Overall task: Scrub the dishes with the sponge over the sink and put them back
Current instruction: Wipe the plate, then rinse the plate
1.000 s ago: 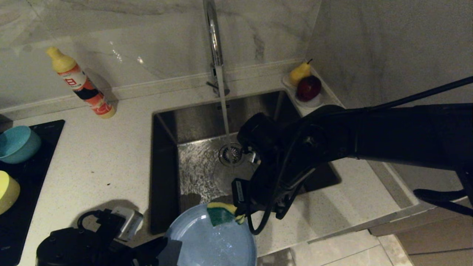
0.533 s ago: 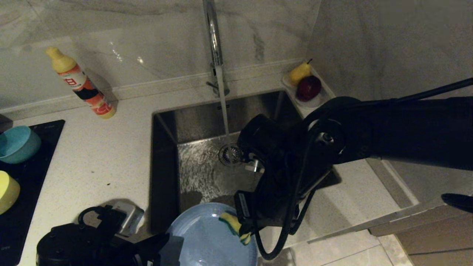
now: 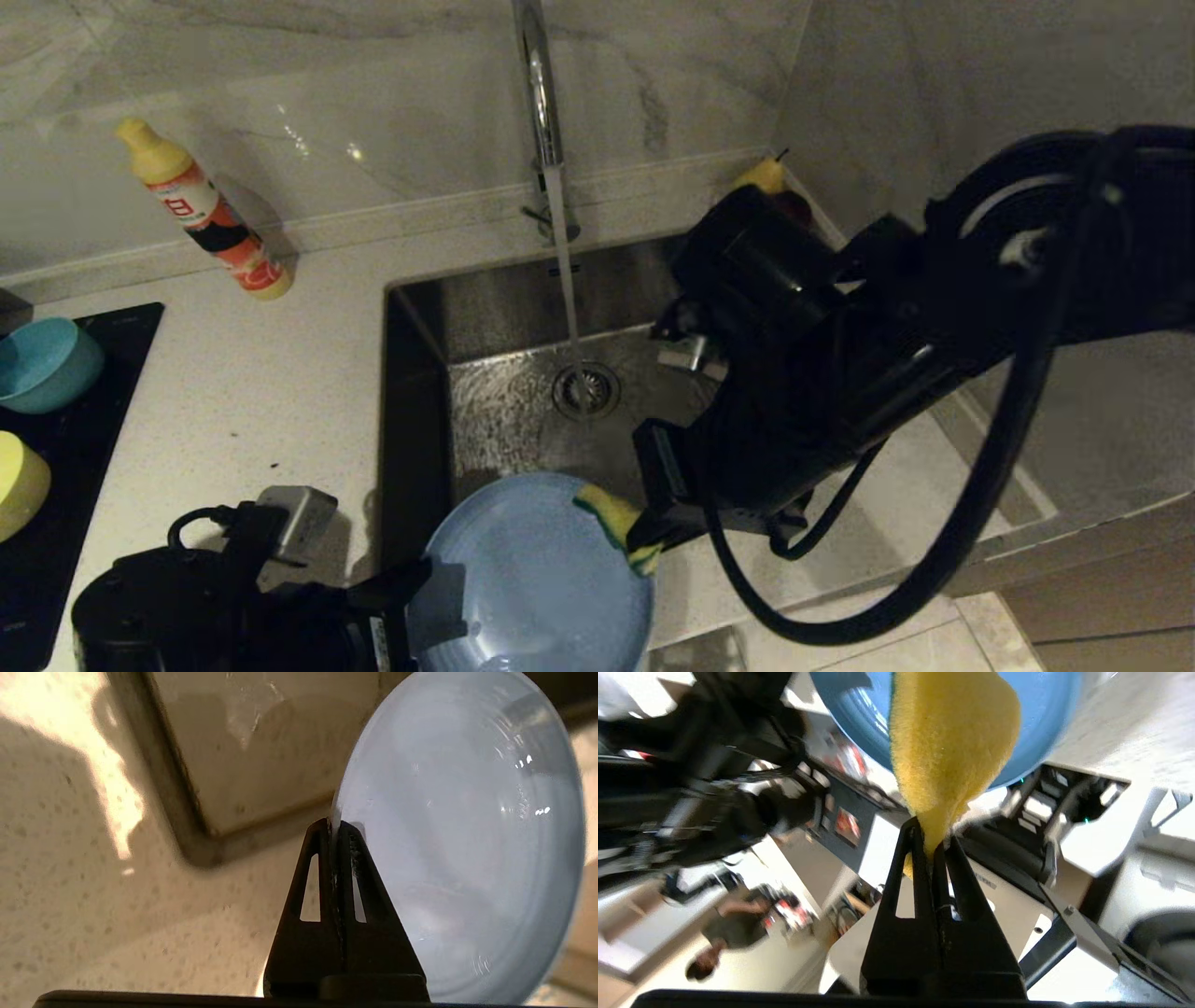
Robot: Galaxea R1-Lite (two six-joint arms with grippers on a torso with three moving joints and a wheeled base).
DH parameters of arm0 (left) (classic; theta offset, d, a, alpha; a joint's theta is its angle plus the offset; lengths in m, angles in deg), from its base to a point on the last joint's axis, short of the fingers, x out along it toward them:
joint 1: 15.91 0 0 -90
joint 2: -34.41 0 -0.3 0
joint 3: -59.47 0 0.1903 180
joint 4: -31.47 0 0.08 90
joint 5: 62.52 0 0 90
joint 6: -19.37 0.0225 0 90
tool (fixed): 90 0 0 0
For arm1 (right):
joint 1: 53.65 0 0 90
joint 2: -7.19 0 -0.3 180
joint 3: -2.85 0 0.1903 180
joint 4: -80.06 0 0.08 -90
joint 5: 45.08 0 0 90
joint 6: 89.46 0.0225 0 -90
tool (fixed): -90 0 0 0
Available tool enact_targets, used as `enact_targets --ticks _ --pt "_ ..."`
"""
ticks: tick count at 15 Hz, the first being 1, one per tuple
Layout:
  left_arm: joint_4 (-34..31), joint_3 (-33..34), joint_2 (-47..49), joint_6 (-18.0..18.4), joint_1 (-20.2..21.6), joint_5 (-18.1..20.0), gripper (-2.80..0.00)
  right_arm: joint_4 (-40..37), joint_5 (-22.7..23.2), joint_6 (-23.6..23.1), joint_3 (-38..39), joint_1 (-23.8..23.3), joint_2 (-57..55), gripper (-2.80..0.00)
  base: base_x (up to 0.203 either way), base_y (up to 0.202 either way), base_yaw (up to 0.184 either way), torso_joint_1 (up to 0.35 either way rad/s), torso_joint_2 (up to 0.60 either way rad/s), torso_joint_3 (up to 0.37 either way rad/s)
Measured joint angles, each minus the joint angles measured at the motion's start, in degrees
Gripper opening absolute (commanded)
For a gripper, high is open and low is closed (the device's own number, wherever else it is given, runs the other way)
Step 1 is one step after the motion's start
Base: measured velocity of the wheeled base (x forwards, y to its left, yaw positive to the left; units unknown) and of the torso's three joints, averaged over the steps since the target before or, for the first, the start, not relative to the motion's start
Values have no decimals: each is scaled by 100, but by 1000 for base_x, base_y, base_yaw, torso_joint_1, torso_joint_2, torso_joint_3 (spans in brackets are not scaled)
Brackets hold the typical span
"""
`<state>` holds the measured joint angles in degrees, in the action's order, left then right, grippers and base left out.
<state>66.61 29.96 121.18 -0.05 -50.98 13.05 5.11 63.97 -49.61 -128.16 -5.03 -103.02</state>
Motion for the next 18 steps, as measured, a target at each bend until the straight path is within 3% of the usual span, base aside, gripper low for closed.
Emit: enact_targets --ticks 4,6,14,18 --pt "-2 -485 2 -422 97 -519 -280 28 242 -17 -25 -617 491 -280 0 0 0 0 0 0" --pt "-5 -772 7 -537 232 -524 -280 24 491 -33 30 -1064 672 -280 0 0 0 0 0 0" --pt "9 -1932 587 -1575 471 -492 -280 83 1402 -451 933 -2434 1347 -280 0 0 0 0 0 0" --pt "9 -2246 1094 -1673 850 -493 -280 183 1629 -688 1405 -2742 1536 -280 0 0 0 0 0 0"
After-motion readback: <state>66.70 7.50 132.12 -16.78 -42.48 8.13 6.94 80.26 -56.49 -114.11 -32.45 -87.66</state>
